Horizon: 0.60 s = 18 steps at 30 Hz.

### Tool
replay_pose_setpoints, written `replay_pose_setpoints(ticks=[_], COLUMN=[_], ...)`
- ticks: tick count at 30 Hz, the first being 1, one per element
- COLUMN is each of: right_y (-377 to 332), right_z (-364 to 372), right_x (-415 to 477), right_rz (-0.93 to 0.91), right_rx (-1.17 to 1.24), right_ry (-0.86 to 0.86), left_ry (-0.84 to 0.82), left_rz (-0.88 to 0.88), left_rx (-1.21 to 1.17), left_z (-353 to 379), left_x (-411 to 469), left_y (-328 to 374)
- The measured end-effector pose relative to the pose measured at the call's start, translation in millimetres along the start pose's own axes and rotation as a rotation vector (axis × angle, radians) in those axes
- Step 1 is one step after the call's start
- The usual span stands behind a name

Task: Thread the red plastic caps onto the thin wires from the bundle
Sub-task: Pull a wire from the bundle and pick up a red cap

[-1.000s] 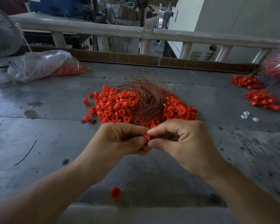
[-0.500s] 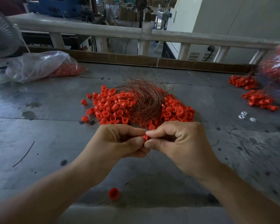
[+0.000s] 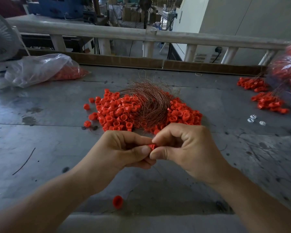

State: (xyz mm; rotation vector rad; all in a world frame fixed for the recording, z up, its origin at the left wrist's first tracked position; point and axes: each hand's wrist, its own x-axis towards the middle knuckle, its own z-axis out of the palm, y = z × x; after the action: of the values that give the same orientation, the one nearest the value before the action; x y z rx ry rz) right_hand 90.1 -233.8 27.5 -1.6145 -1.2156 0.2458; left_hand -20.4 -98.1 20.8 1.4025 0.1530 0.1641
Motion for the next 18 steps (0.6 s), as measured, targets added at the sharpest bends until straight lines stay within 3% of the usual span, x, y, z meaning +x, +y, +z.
replay_pose_setpoints(ticks=[6,9,14,18], right_y=[-2.2,-3.7,-6.0,-8.1], right_z=[-5.8,-6.2,-2.3,2.8], right_x=[1.4,0.9,-0.5,-3.4], right_rz=[0.017,-0.010,-0.091,-0.120], right_rx=[-0.042,-0.129,-0.282,-0.318], right_ry=[-0.214,-0.242,-0.230,-0.224], left_ry=[-0.099,-0.127,-0.074,-0.059], left_rz=[-0.064,-0.061,0.100,0.137], left_rx=[-0.090,-0.154,0.135,0.137], left_z=[-6.0,-6.5,0.9,4.1], left_x=[-1.4,0.2,-3.0,-5.2], left_y=[-0.5,-1.3,-6.4,-8.4])
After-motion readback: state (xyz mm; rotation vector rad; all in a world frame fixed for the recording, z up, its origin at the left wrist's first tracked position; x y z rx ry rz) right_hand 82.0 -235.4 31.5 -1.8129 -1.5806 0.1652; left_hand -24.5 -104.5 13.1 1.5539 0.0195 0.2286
